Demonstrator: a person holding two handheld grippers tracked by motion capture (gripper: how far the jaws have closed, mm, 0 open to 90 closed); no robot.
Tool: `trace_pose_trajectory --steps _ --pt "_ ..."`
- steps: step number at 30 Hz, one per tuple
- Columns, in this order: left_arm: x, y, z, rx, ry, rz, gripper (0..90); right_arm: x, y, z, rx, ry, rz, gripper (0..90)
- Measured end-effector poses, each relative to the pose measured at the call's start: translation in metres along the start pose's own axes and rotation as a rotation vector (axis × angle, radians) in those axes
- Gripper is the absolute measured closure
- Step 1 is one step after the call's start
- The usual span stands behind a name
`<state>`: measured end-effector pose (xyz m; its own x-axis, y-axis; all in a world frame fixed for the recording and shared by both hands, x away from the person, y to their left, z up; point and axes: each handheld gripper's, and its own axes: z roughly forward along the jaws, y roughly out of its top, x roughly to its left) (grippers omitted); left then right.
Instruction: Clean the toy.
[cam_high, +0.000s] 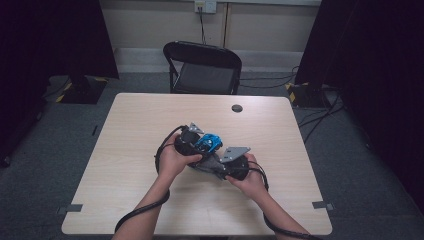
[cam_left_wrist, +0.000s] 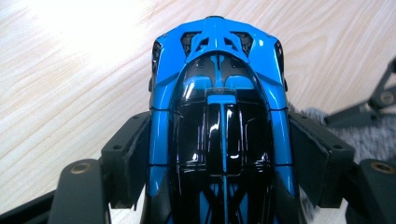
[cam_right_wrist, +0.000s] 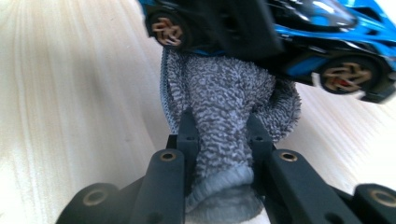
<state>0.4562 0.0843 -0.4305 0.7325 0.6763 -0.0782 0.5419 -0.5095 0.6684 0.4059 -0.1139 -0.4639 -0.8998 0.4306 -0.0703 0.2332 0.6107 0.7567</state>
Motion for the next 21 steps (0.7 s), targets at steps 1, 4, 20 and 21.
trace_pose_trajectory --steps 1,4,20,21 --pt "0.0 0.0 0.0 0.002 -0.001 -0.001 28.4 0.001 0.0 0.001 -0.001 0.007 -0.002 74.1" --pt "0.001 0.002 0.002 -0.005 0.002 -0.01 28.4 0.005 0.001 0.003 -0.008 0.028 -0.006 74.1" --pt "0.016 0.007 -0.015 -0.047 0.043 -0.039 28.4 0.006 -0.003 0.003 0.027 0.062 -0.031 73.8" --pt "0.016 0.006 -0.018 -0.044 0.043 -0.036 28.4 0.002 -0.005 0.001 0.027 0.051 -0.018 73.8"
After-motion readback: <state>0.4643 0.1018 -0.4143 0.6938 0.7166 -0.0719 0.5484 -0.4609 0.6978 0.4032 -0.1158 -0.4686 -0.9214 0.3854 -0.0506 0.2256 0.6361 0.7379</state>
